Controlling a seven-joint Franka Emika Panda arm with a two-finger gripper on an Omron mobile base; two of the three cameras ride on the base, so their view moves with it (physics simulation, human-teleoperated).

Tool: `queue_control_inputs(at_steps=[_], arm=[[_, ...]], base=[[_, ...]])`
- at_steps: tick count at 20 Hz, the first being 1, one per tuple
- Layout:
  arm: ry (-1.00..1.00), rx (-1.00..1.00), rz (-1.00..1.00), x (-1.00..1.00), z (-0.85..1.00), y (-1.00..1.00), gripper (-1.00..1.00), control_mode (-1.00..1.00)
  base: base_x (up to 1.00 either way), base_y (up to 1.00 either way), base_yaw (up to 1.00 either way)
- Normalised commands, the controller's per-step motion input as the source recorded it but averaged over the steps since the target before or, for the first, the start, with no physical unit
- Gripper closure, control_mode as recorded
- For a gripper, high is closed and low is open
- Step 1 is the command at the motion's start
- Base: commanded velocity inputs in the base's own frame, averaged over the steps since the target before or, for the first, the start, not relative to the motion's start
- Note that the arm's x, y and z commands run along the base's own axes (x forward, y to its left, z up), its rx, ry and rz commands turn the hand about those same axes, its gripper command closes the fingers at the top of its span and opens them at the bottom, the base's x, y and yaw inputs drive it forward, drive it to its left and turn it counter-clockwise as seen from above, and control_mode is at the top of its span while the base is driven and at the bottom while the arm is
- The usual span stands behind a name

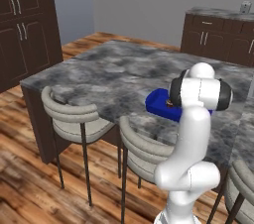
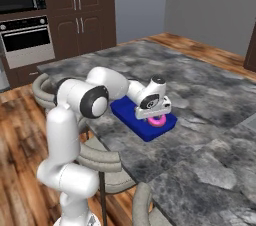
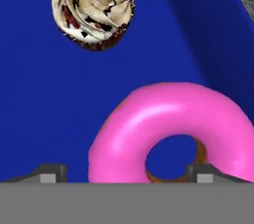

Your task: Take the donut and cupcake from the fridge and place them on the empty tray on the dining counter.

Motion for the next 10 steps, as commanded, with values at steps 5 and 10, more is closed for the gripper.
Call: queue_control_inputs(at_steps=[5,10], arm=[[-0.01,0.0,0.0,-0.38,0.38,0.0,-1.0,-1.0],[-0.24,0.0,0.02,-0.78,0.74,0.0,-1.0,-1.0]], base=[[0.0,0.0,0.0],[0.0,0.0,0.0]])
